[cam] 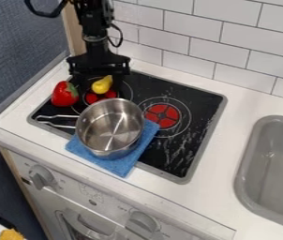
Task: Move the yellow knife to the right side of the right burner
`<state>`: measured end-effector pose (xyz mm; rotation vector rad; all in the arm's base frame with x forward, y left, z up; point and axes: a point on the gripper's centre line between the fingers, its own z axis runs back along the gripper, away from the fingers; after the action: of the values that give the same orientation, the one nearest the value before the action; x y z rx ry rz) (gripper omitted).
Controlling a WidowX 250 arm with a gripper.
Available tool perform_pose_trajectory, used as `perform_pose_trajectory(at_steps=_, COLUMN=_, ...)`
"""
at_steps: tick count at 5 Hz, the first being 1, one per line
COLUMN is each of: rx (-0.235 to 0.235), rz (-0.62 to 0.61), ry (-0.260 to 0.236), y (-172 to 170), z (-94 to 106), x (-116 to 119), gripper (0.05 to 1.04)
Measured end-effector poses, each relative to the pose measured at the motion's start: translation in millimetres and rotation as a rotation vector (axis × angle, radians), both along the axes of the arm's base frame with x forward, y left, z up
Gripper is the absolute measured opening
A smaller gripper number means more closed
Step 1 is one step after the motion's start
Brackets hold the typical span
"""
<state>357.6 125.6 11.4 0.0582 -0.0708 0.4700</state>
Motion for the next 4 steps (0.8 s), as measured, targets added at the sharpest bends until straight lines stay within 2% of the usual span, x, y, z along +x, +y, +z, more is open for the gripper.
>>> perform_pose_trajectory(at_steps=1, rx=-0.007, rz=-0.022, ry=-0.003, y=-2, z=0.0, x=1, gripper=0.668)
perform_pose_trajectory(at_steps=2, rx=-0.002, rz=-0.032, ry=-0.002, y=-2, z=0.3, x=1, gripper=0.544)
perform_pose_trajectory(at_steps=3, rx=0.02, rz=-0.061, ry=0.025, y=-2, z=5.3, x=-4, gripper=0.543)
perform_pose_trajectory(at_steps=4, rx=0.122, rz=-0.142, ry=-0.06, y=-22, z=62.2, x=0, gripper=0.543)
